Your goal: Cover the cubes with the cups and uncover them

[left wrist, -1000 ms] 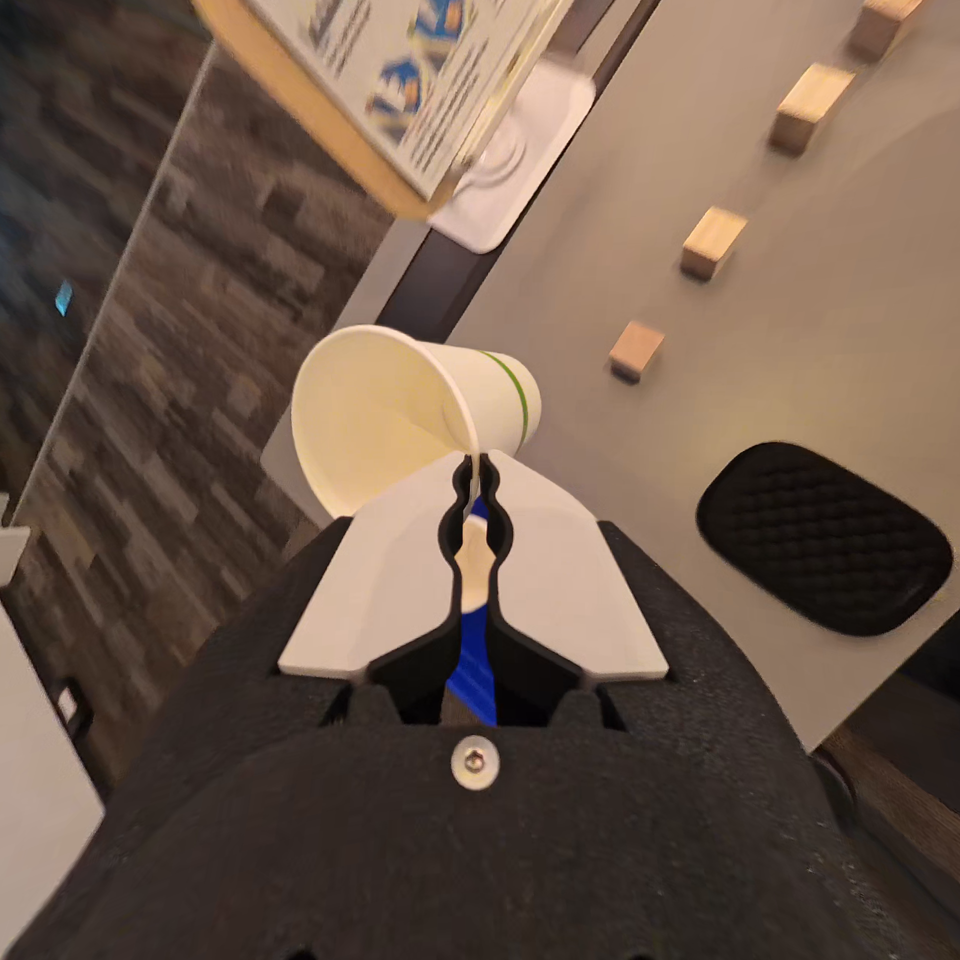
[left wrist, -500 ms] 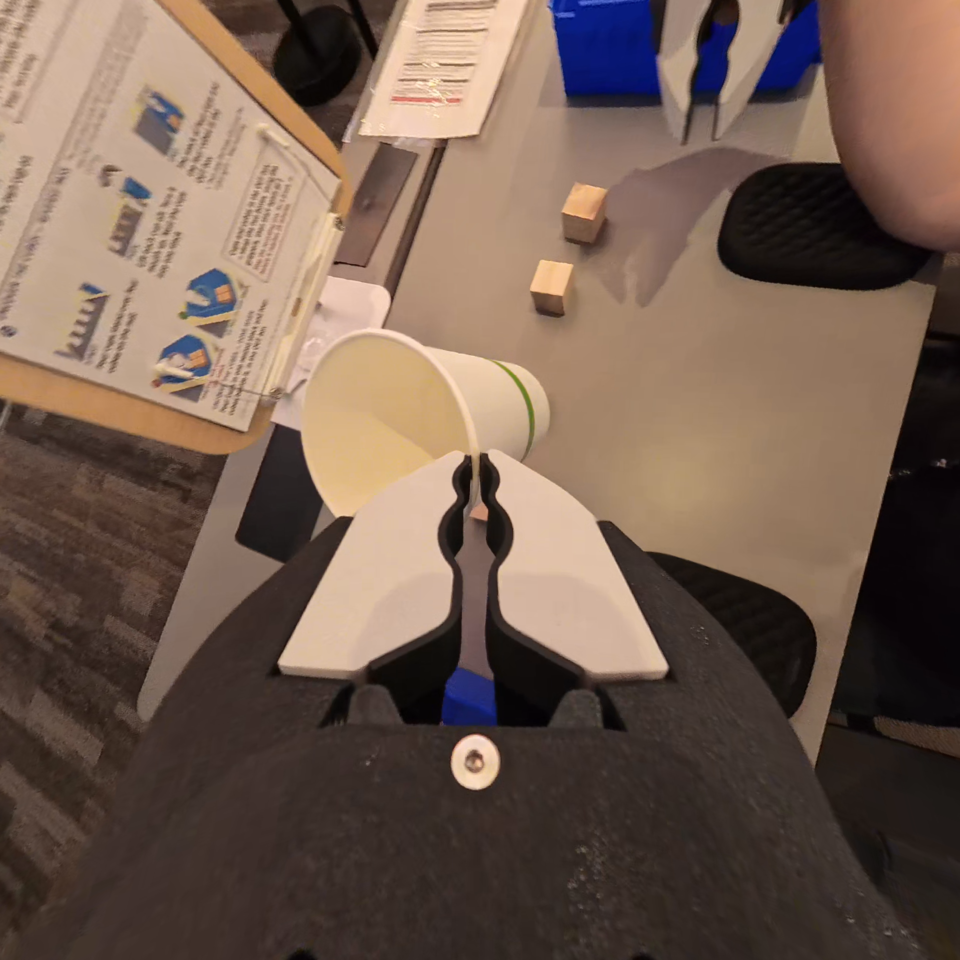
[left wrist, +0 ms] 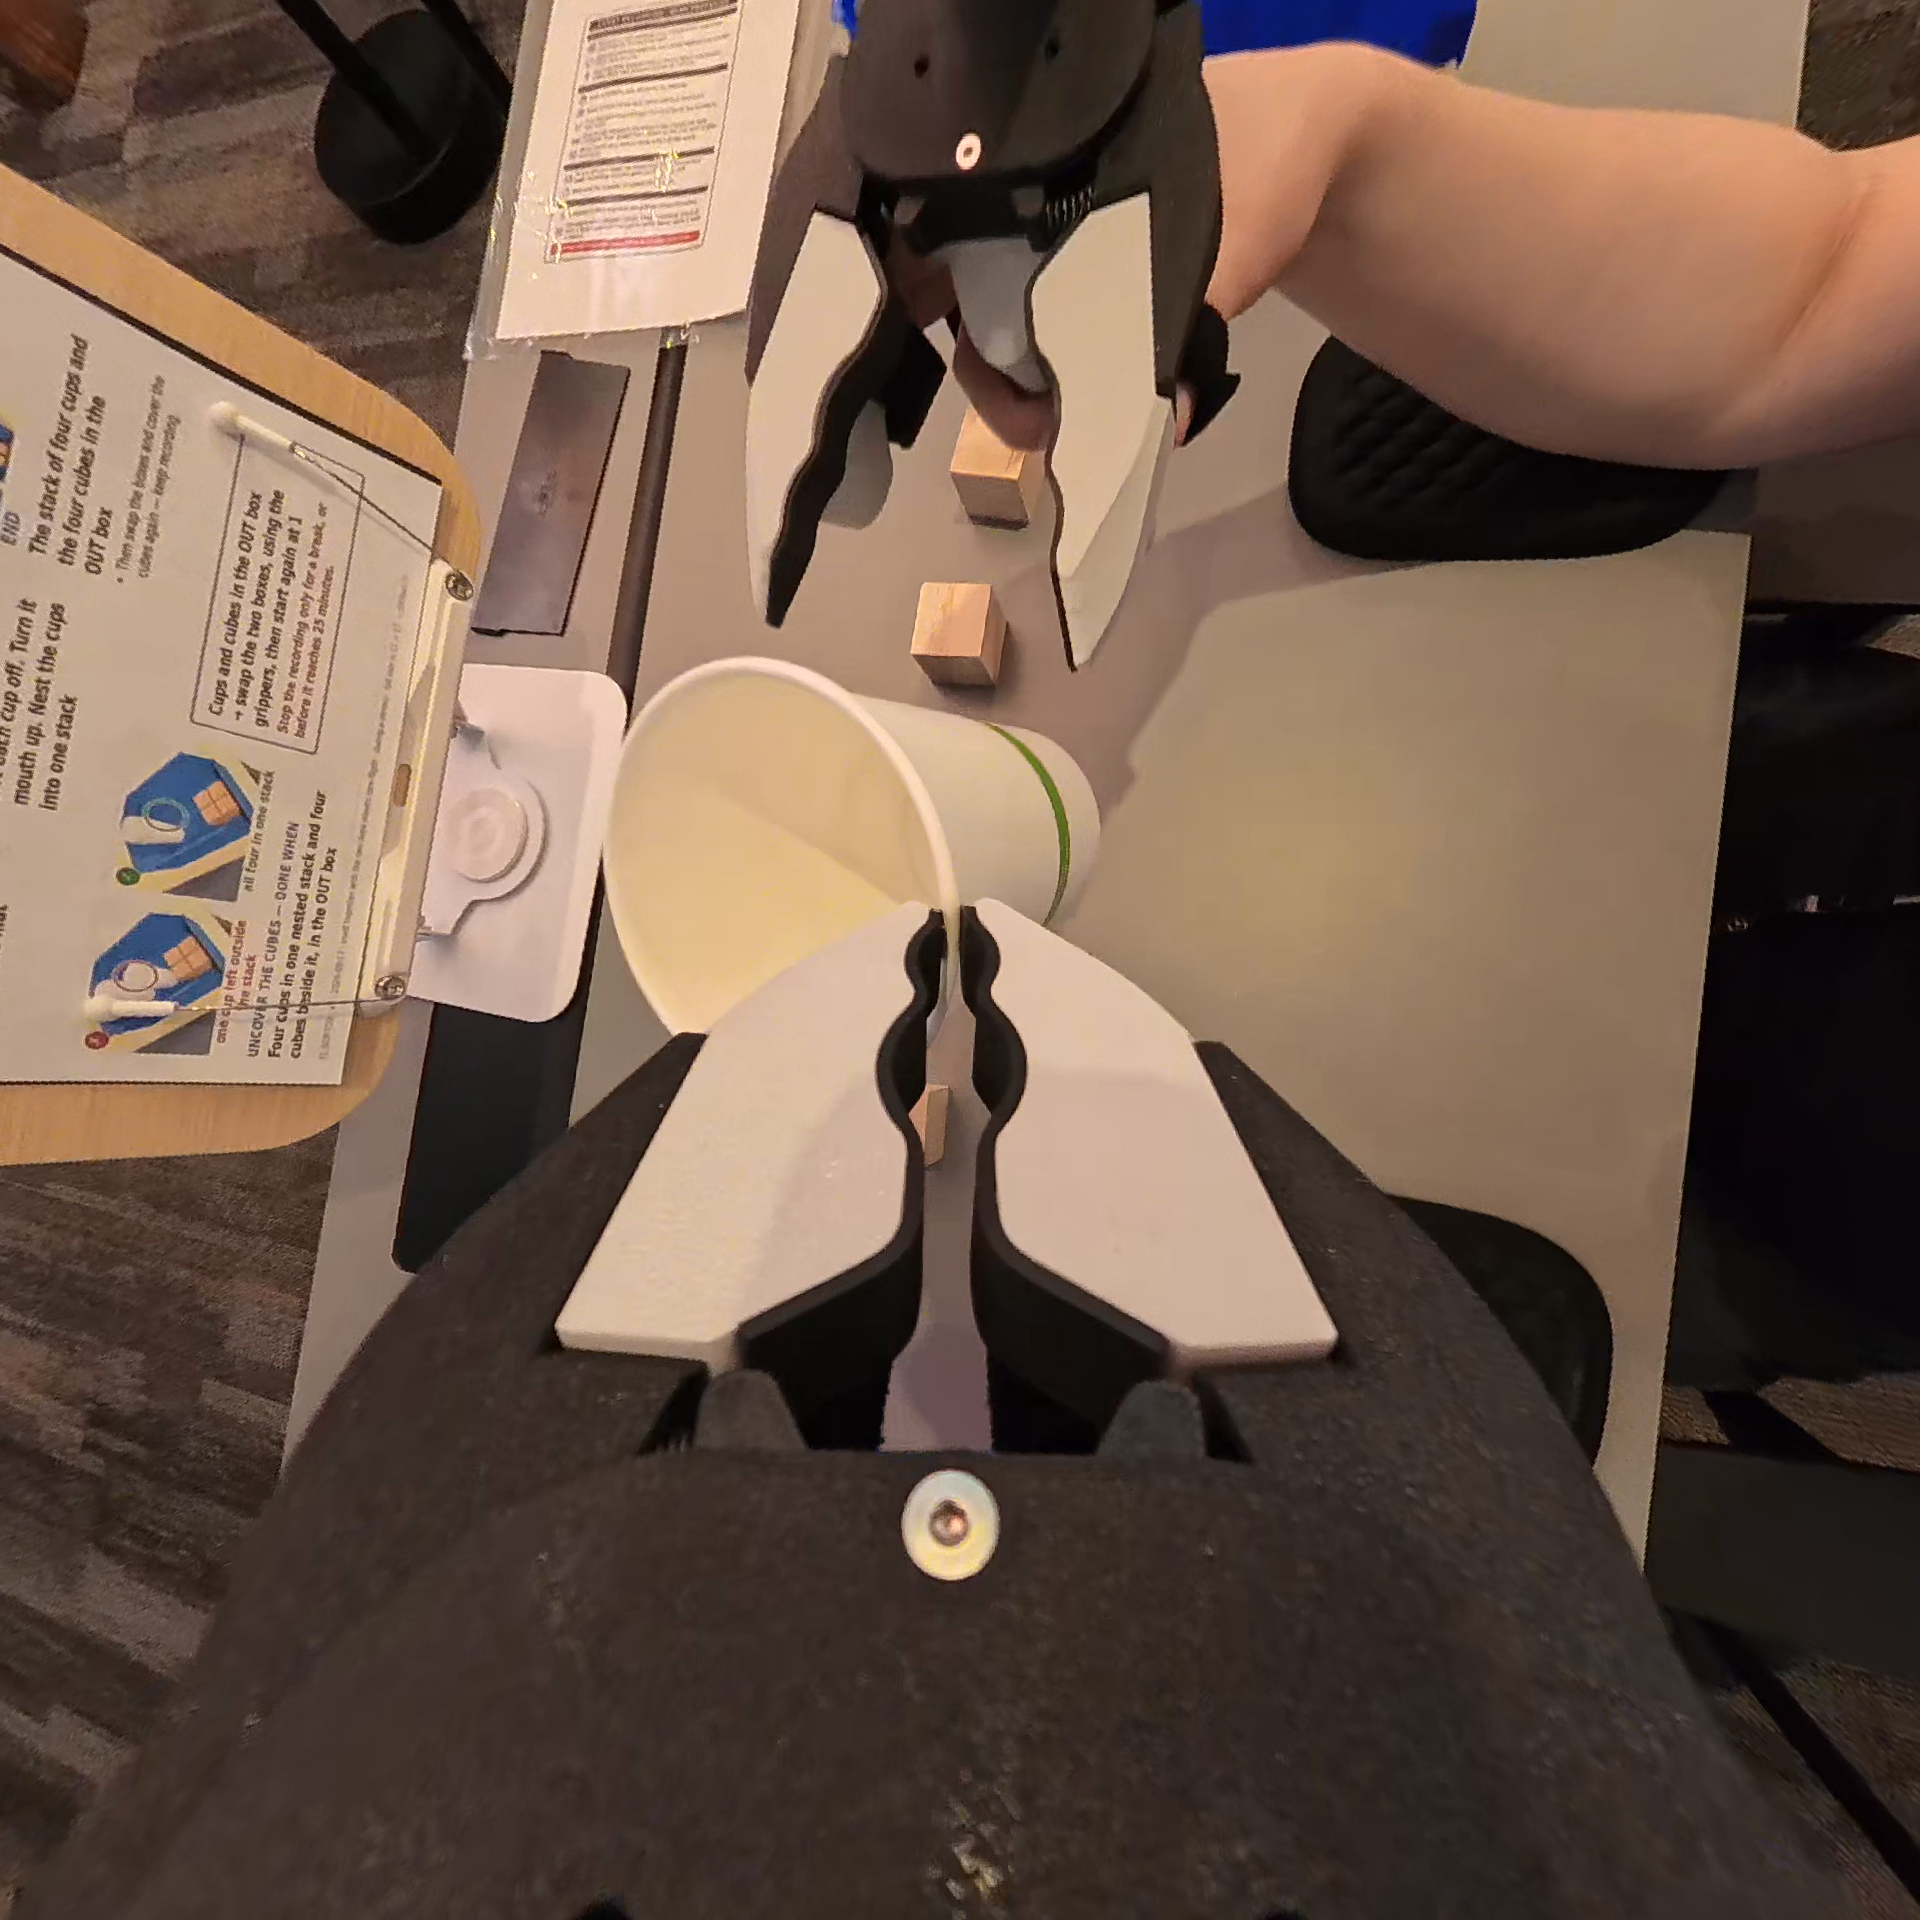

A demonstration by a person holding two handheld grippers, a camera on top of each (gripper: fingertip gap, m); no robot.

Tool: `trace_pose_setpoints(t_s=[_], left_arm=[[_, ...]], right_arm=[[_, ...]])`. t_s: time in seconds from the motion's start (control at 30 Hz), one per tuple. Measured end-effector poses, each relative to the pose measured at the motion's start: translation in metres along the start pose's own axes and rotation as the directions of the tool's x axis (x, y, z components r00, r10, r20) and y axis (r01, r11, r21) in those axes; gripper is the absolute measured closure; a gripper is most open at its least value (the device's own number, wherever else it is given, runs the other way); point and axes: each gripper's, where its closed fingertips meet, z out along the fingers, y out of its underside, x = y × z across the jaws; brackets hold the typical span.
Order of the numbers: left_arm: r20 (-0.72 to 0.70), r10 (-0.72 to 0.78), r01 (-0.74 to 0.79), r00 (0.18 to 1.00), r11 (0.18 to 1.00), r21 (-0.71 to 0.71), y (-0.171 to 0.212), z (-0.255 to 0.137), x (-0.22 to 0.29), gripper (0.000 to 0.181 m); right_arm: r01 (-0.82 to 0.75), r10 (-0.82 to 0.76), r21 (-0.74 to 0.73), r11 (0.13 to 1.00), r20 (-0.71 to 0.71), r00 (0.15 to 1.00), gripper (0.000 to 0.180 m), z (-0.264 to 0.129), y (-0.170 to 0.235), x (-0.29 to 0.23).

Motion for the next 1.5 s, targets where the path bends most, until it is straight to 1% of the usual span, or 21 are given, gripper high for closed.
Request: trace_pose_setpoints(t_s=[0.13, 0.2, 0.33, 0.47, 0.6, 0.8, 1.03, 1.07, 1.17, 1.23, 1.5], left_arm=[[0.025, -0.006, 0.005, 1.0, 0.999, 0.034, -0.007, -0.006, -0.004, 0.178], [0.045, -0.014, 0.011, 0.999, 0.998, 0.06, -0.012, -0.012, -0.008, 0.178], [0.073, -0.028, 0.019, 0.997, 0.992, 0.122, -0.024, -0.025, -0.014, 0.178], [0.095, -0.028, 0.011, 0.995, 0.985, 0.171, -0.037, -0.035, -0.017, 0.178], [0.096, -0.016, -0.006, 0.995, 0.975, 0.223, -0.052, -0.04, -0.015, 0.178], [0.093, -0.003, -0.023, 0.996, 0.96, 0.28, -0.066, -0.039, -0.01, 0.178], [0.082, -0.007, -0.021, 0.997, 0.944, 0.33, -0.073, -0.037, -0.008, 0.178], [0.083, -0.008, -0.021, 0.996, 0.942, 0.335, -0.074, -0.036, -0.008, 0.178], [0.078, -0.008, -0.021, 0.997, 0.934, 0.356, -0.076, -0.037, -0.007, 0.178], [0.076, -0.012, -0.016, 0.997, 0.932, 0.363, -0.076, -0.037, -0.007, 0.178], [0.088, -0.005, -0.027, 0.996, 0.935, 0.355, -0.072, -0.036, -0.006, 0.178]], right_arm=[[-0.012, 0.008, 0.085, 0.996, 0.046, 0.999, 0.087, 0.0, -0.01, -0.004], [-0.015, 0.005, 0.171, 0.985, 0.06, 0.998, 0.082, -0.002, -0.019, -0.003], [-0.046, 0.024, 0.37, 0.928, 0.064, 0.998, 0.079, -0.008, -0.039, 0.004], [-0.063, 0.033, 0.468, 0.881, 0.072, 0.997, 0.068, -0.005, -0.044, 0.005], [-0.058, 0.017, 0.587, 0.808, 0.075, 0.997, 0.063, -0.006, -0.055, -0.002], [-0.022, -0.002, 0.638, 0.77, 0.037, 0.999, 0.069, -0.007, -0.059, -0.006], [0.005, -0.034, 0.669, 0.743, 0.03, 0.999, 0.075, -0.011, -0.066, -0.017], [0.01, -0.039, 0.68, 0.734, 0.027, 0.999, 0.078, -0.013, -0.068, -0.018], [0.001, -0.041, 0.707, 0.707, 0.04, 0.998, 0.097, -0.02, -0.072, -0.021], [-0.019, -0.03, 0.719, 0.695, 0.055, 0.998, 0.097, -0.024, -0.074, -0.02], [-0.037, -0.028, 0.701, 0.712, 0.081, 0.996, 0.098, -0.023, -0.073, -0.02]])
